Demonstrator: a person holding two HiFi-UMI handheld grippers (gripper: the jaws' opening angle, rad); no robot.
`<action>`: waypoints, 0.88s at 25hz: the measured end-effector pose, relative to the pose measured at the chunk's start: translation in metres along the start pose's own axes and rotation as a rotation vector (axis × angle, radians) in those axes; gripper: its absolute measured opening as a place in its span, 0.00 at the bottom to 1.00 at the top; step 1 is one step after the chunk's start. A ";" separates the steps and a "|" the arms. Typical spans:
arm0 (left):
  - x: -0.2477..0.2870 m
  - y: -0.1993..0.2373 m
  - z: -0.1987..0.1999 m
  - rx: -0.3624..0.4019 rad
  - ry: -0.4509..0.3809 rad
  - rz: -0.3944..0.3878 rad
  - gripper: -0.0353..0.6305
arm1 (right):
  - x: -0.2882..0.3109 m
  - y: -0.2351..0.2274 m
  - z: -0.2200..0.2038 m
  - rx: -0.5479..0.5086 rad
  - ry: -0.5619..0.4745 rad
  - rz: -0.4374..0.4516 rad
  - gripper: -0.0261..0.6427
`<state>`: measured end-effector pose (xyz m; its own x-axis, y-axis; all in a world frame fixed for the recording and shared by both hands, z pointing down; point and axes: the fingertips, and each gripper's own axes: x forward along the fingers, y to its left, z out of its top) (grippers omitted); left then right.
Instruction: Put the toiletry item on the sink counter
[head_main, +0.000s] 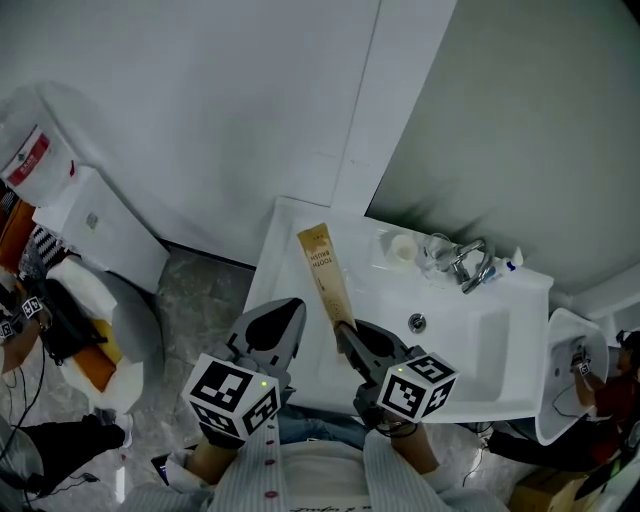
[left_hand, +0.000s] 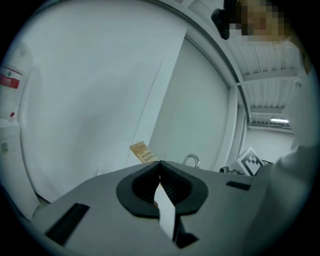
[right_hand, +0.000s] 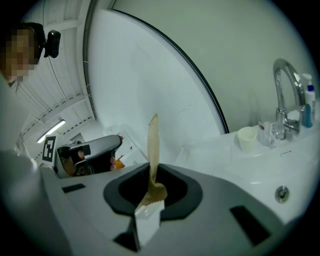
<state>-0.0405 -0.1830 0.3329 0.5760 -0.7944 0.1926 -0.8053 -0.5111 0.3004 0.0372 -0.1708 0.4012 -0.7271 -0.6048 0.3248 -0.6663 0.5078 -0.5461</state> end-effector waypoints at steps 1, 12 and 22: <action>0.002 0.001 0.000 0.000 0.001 -0.003 0.08 | 0.001 -0.001 0.001 -0.002 0.000 -0.001 0.12; 0.023 0.024 0.007 -0.010 0.005 -0.020 0.08 | 0.034 -0.011 0.020 -0.022 0.023 -0.016 0.12; 0.043 0.051 -0.002 -0.050 0.036 -0.028 0.08 | 0.068 -0.037 0.018 0.007 0.071 -0.052 0.12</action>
<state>-0.0568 -0.2430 0.3584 0.6035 -0.7673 0.2169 -0.7815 -0.5153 0.3518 0.0153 -0.2412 0.4297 -0.7015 -0.5853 0.4066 -0.7026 0.4722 -0.5324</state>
